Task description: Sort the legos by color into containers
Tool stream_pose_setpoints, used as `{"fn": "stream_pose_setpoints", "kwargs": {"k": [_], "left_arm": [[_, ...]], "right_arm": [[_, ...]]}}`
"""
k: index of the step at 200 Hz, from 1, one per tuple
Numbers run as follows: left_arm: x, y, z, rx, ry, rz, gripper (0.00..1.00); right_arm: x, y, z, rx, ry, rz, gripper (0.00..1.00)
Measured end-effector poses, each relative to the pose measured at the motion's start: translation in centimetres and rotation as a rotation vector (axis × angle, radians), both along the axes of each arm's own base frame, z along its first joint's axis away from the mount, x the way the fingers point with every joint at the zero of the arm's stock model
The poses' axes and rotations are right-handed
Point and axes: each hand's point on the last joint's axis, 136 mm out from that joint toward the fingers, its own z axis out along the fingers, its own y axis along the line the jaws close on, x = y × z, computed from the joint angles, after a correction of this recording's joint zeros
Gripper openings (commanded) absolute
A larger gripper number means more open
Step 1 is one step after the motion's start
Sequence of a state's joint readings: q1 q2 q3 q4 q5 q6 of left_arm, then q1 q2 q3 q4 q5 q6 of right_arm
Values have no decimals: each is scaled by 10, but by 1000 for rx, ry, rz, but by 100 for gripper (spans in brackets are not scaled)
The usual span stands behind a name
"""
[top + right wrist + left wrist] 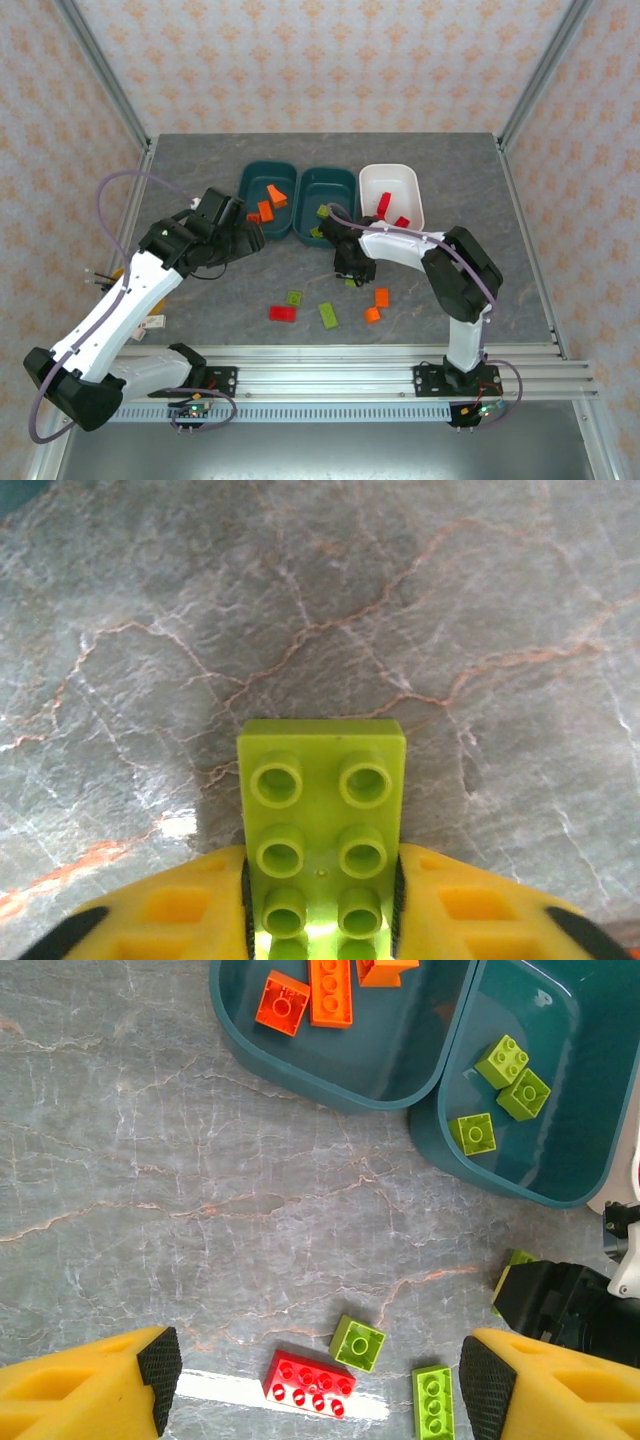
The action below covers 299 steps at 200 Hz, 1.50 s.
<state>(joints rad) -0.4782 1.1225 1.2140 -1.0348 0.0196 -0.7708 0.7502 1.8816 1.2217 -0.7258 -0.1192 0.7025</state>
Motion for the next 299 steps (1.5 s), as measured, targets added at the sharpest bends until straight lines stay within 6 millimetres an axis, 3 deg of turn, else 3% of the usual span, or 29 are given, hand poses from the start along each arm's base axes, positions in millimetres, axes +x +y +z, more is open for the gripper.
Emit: {"fn": "stream_pose_setpoints", "kwargs": {"k": [64,100,131,152,174,206,226,263,299], "left_arm": [[-3,-1,-23,5,36,-2,76],[-1,-4,-26,-15,37,0,76],[5,-8,-30,-12,43,0,76],[9,-10,-31,-9,49,-2,76],[13,-14,-24,-17,31,-6,76],[14,-16,-18,-27,15,-9,76],[14,-16,-16,-28,12,-9,76],[12,-15,-11,-37,-4,-11,76],[9,-15,-16,-38,6,-15,76]], "right_arm": [[0,-2,13,1,-24,24,25],[11,3,70,26,-122,80,24],[57,38,134,96,-269,134,24],[89,60,150,124,-325,157,24],[121,77,137,136,-320,181,24],[166,91,97,180,-256,204,24],[184,94,76,214,-212,207,25],[190,94,49,269,-133,199,31],[185,100,42,303,-95,211,43]]}}
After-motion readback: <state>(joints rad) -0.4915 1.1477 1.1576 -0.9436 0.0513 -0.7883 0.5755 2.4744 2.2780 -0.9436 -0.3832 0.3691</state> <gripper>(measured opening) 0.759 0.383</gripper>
